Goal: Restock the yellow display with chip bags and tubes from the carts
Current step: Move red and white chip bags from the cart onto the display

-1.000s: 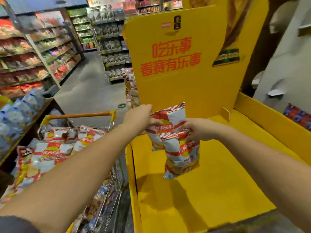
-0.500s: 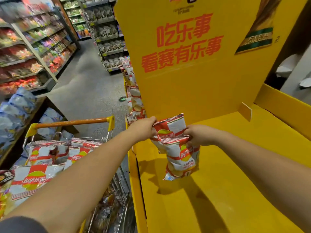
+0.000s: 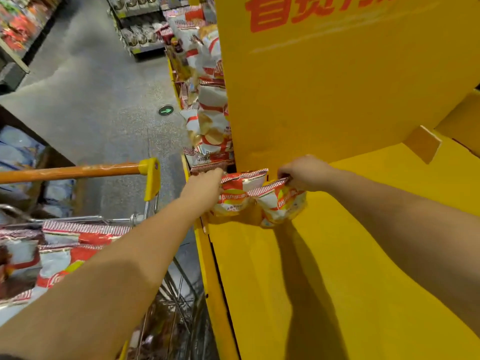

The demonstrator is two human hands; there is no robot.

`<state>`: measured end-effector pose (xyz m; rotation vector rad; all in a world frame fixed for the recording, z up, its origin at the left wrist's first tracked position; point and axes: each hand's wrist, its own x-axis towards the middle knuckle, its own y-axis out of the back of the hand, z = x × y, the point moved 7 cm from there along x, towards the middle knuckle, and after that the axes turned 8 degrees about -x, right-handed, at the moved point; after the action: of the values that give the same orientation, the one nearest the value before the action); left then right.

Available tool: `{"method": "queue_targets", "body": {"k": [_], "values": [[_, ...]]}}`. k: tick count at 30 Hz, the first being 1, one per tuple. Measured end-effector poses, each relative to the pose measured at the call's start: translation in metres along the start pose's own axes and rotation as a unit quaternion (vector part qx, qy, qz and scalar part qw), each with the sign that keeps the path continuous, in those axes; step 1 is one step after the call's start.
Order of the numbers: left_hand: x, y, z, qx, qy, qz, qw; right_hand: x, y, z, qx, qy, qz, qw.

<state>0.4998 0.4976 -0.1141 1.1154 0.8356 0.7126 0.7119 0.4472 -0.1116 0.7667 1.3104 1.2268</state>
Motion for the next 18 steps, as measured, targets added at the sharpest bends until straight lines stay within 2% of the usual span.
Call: {"method": "queue_targets", "body": {"k": [3,8,11,15,18], "values": [[0.008,-0.010,-0.025,0.006,0.037,0.012,0.999,0.028,0.005,-0.003,-0.022,0.011,0.030,0.999],[0.021,-0.014,-0.044,-0.002,0.097,0.033,0.995,0.053,0.013,0.007,0.020,-0.032,0.113,0.993],[0.027,-0.009,-0.046,0.002,0.131,0.045,0.990,0.060,0.011,0.005,0.028,-0.056,0.130,0.990],[0.024,-0.004,-0.043,0.032,0.146,0.068,0.986,0.060,-0.002,0.003,-0.002,-0.132,0.163,0.978],[0.021,-0.002,-0.043,0.016,0.146,0.092,0.985,0.051,-0.007,0.003,-0.012,-0.194,0.194,0.961]]}}
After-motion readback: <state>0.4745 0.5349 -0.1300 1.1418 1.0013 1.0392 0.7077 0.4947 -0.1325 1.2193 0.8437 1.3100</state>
